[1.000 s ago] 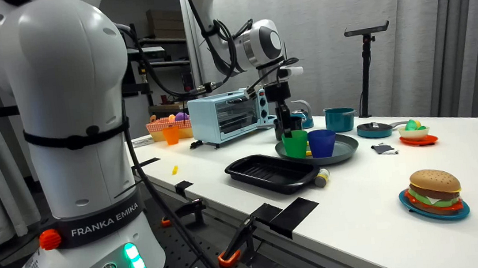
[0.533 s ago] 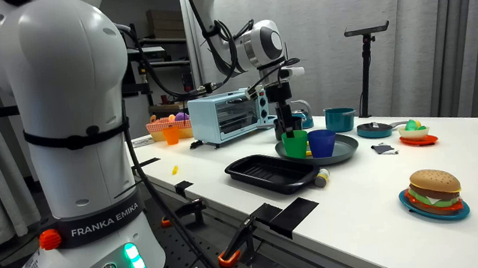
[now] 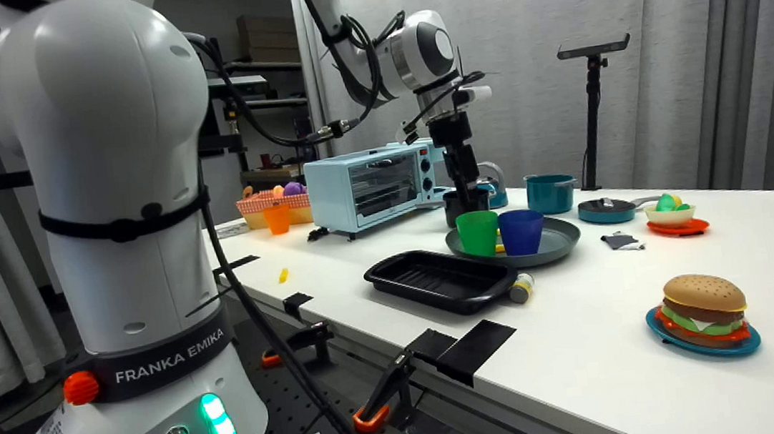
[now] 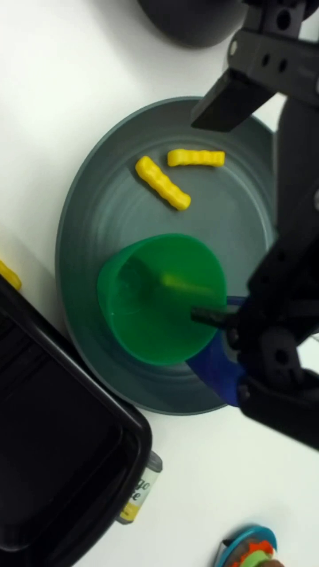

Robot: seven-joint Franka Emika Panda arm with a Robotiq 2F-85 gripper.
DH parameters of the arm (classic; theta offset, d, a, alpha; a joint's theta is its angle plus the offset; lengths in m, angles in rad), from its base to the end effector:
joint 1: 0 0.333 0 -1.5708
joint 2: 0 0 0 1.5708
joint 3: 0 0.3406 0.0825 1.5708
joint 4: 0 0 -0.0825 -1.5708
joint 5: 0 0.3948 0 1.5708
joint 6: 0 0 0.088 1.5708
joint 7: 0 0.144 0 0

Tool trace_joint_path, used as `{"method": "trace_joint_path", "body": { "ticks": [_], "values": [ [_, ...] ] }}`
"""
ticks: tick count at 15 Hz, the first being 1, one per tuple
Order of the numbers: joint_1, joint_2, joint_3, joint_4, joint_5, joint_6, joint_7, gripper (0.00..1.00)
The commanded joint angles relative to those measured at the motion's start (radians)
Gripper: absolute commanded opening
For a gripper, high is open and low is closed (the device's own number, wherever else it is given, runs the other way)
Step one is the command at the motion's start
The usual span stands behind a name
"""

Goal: Put the fries in the green cup on the plate then place the green cup on the plate

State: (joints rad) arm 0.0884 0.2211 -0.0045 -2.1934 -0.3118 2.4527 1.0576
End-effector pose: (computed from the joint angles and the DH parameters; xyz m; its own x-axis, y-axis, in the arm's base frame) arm 0.5721 0.0408 0.2673 0.7340 -0.6534 0.1849 -0.6747 -0.7327 0.0891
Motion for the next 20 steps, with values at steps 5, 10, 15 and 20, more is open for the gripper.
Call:
{"method": "trace_joint_path", "body": {
  "ticks": [5, 10, 15, 20],
  "values": [
    [-0.006, -0.172, 0.004, -0.013, 0.009, -0.134, -0.292, 1.0],
    [-0.017, -0.276, 0.013, -0.017, -0.017, -0.24, -0.342, 1.0],
    [-0.028, -0.364, 0.036, -0.031, -0.018, -0.326, -0.332, 1.0],
    [-0.036, -0.339, 0.046, -0.013, -0.009, -0.312, -0.328, 1.0]
  ]
}}
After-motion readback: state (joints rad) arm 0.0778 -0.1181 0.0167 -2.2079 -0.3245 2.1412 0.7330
